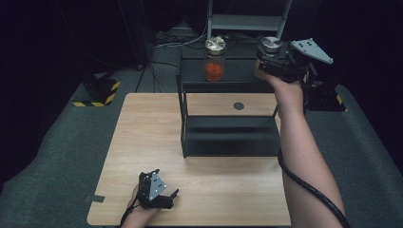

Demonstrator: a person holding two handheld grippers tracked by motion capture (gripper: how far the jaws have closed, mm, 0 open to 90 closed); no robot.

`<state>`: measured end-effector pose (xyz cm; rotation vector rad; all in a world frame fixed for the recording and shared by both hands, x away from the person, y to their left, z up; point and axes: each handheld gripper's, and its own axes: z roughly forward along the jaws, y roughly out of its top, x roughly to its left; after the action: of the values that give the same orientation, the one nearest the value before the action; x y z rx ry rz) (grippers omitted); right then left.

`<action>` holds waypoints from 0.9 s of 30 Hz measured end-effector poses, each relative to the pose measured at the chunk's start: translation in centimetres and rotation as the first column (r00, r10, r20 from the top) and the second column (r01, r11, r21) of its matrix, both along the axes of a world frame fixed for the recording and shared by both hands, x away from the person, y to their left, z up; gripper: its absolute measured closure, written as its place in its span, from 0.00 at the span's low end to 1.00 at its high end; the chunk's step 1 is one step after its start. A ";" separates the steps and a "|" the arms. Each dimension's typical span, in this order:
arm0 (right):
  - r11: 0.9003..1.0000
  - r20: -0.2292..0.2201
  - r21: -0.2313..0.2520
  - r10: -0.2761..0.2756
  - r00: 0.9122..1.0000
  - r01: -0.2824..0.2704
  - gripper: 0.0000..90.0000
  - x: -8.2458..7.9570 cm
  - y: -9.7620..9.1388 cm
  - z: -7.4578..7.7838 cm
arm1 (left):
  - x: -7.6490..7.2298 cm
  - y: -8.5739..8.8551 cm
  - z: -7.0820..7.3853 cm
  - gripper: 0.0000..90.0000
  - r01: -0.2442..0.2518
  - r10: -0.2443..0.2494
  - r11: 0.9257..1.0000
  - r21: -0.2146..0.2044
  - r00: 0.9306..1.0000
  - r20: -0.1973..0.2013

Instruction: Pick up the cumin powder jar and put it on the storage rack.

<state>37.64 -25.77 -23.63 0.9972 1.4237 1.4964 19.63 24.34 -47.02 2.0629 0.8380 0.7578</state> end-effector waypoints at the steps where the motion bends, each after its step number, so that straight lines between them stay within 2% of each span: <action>1: 1.000 -0.001 -0.004 0.000 1.000 0.000 0.00 -0.1 0.0 0.0 | 0.0 0.0 0.0 0.01 0.001 -0.001 1.000 0.002 1.000 0.000; 17: 0.999 0.014 -0.030 0.029 0.999 -0.029 0.00 -2.1 -0.5 -0.7 | 0.0 -0.1 0.0 0.01 0.000 0.000 1.000 0.007 1.000 0.000; 27: 0.997 0.038 -0.044 0.068 0.997 -0.066 0.00 -5.2 -1.0 -1.5 | 0.0 -0.3 0.1 0.01 0.001 -0.001 1.000 0.019 1.000 0.003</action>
<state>32.48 -26.78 -25.11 0.8972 1.4679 1.5189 19.58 24.05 -46.96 2.0781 0.8317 0.7708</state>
